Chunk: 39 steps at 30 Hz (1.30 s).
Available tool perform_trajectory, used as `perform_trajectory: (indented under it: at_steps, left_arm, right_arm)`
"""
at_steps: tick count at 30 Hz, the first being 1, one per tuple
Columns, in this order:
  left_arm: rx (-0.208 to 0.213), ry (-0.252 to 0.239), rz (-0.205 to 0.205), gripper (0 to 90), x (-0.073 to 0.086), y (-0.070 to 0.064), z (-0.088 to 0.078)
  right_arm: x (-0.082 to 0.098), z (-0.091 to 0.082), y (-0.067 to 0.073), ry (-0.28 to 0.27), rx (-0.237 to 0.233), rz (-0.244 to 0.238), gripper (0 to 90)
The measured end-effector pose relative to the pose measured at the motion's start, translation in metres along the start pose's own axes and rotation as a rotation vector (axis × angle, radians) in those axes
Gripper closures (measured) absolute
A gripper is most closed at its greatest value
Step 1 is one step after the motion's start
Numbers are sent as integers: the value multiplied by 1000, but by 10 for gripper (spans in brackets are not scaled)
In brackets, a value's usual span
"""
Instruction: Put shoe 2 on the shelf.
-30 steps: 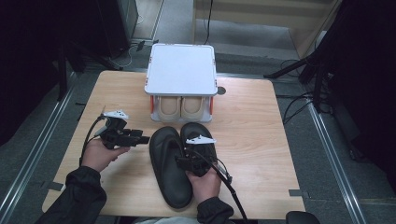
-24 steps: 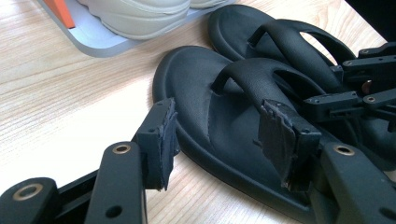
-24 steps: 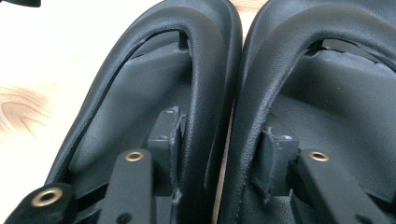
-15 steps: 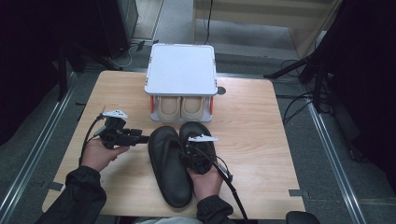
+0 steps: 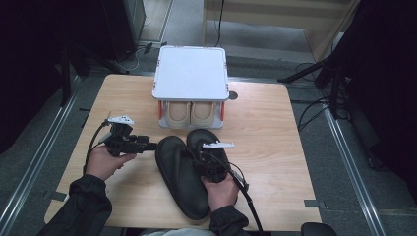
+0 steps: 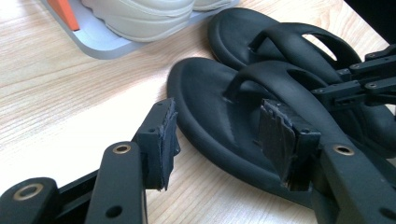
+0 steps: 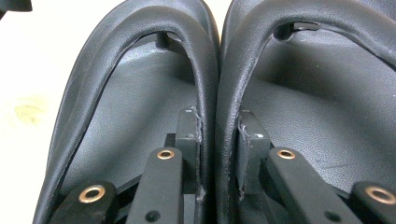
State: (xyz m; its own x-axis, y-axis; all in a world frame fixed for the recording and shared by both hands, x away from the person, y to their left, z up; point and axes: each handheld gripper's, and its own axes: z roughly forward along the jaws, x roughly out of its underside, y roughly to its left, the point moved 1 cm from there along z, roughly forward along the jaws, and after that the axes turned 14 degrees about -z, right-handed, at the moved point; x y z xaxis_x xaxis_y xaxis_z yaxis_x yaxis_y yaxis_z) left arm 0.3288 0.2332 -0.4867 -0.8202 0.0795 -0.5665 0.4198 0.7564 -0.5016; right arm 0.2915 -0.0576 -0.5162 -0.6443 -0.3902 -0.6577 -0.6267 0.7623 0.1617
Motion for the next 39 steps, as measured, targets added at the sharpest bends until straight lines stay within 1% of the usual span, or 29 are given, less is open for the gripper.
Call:
perform_trajectory:
  at_steps: [3, 5, 7, 8, 11, 14, 16, 20, 22, 24, 29, 30, 31, 32, 33, 35, 39]
  left_arm:
    - [-4, -3, -5, 463, 0, 2, -1]
    - [-6, -4, -12, 461, -1, 3, -1]
    - [-17, -7, -15, 460, -1, 4, -2]
    - [-16, -8, -21, 459, -1, 4, -2]
    - [-19, -14, -27, 454, -1, 6, -3]
    - [-20, -13, -33, 451, -1, 8, -4]
    - [-24, -14, -32, 450, -1, 8, -4]
    - [-28, -14, -34, 447, 0, 9, -5]
    - [-30, -16, -38, 447, 0, 9, -5]
    - [-32, -19, -42, 446, 1, 9, -6]
    - [-36, -21, -41, 436, 3, 12, -8]
    - [-35, -20, -46, 435, 4, 12, -9]
    - [-42, -20, -49, 433, 5, 13, -10]
    - [-41, -23, -54, 432, 6, 13, -11]
    - [-45, -25, -59, 431, 7, 14, -12]
    - [-48, -25, -65, 430, 10, 14, -13]
    - [-61, -32, -71, 428, 15, 17, -18]
  right_arm:
    - [1, -4, -2, 4, -14, -31, 752]
    - [0, -6, -5, -1, -46, -55, 753]
    - [0, -7, -8, 3, -67, -75, 753]
    - [-1, -8, -10, 2, -90, -88, 753]
    - [-3, -12, -15, 18, -128, -142, 753]
    - [-4, -17, -18, 36, -168, -213, 753]
    - [-5, -20, -19, 45, -186, -246, 753]
    - [-7, -27, -21, 60, -237, -311, 752]
    - [-9, -30, -22, 60, -276, -345, 752]
    - [-12, -32, -23, 67, -303, -381, 752]
    - [-19, -32, -24, 93, -368, -439, 751]
    - [-21, -32, -25, 92, -382, -452, 750]
    - [-23, -32, -26, 94, -396, -462, 751]
    - [-24, -32, -26, 96, -403, -470, 751]
    - [-27, -32, -27, 105, -401, -469, 751]
    - [-31, -32, -30, 113, -419, -477, 751]
    - [-38, -31, -33, 109, -447, -525, 751]
